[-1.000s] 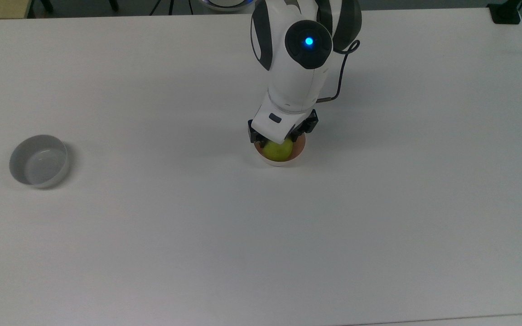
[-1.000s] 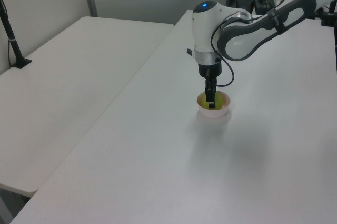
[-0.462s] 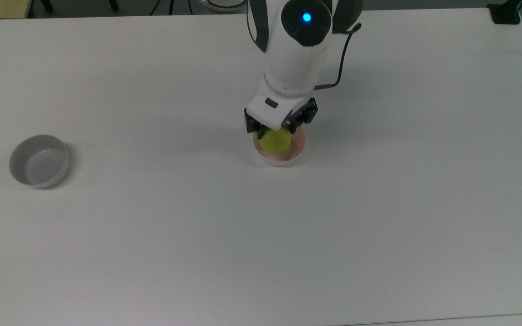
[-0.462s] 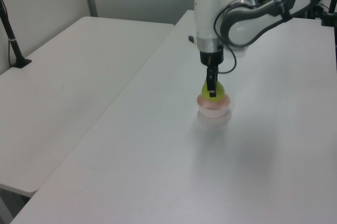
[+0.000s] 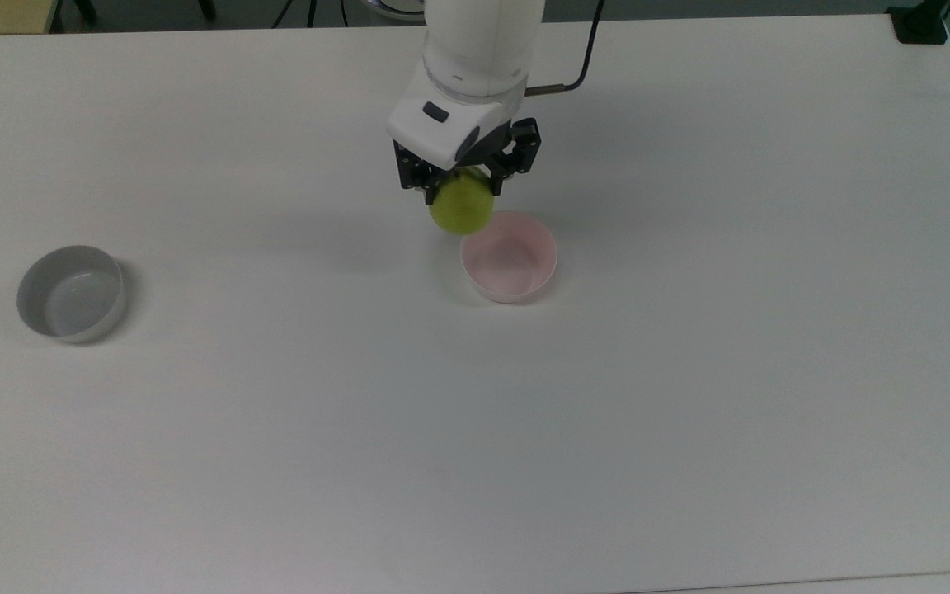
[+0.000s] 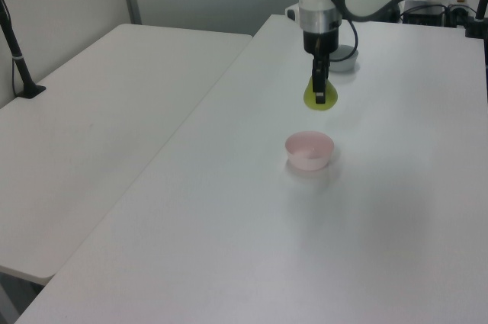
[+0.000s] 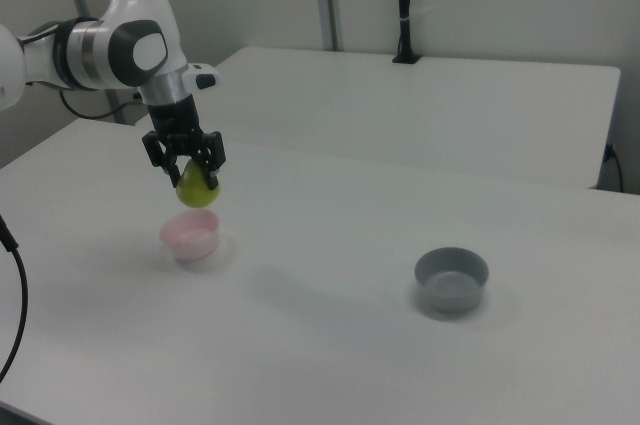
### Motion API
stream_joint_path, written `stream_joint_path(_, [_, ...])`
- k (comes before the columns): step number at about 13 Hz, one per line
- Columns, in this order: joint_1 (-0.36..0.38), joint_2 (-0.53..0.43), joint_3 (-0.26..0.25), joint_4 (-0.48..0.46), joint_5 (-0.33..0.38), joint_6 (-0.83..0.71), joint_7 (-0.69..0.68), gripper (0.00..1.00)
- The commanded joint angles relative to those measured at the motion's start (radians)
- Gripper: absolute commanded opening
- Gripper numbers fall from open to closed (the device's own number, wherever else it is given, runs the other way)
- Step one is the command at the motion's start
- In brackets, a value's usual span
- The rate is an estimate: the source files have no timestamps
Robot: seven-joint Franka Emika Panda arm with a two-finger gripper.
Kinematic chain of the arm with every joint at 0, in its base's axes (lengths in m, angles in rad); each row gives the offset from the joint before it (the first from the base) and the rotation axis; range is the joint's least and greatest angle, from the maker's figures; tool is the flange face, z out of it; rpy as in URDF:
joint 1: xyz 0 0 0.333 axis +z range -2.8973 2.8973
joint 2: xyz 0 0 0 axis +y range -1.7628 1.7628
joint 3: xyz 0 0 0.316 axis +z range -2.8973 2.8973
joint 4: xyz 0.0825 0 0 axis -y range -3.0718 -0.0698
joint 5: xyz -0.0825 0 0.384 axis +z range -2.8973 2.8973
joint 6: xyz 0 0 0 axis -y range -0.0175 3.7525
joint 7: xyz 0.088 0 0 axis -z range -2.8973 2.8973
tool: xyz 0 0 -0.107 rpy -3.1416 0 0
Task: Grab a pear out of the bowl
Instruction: 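Lift the pear out of the pink bowl and carry it sideways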
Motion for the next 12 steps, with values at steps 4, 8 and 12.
stream_joint_path(4, [-0.175,-0.019,-0.014,0.017,0.021,-0.006,-0.167,0.58])
stream_joint_path(8, [-0.229,-0.005,-0.014,0.014,0.019,0.054,-0.184,0.58])
stream_joint_path(12, [-0.229,0.024,-0.014,-0.009,0.018,0.092,-0.183,0.58])
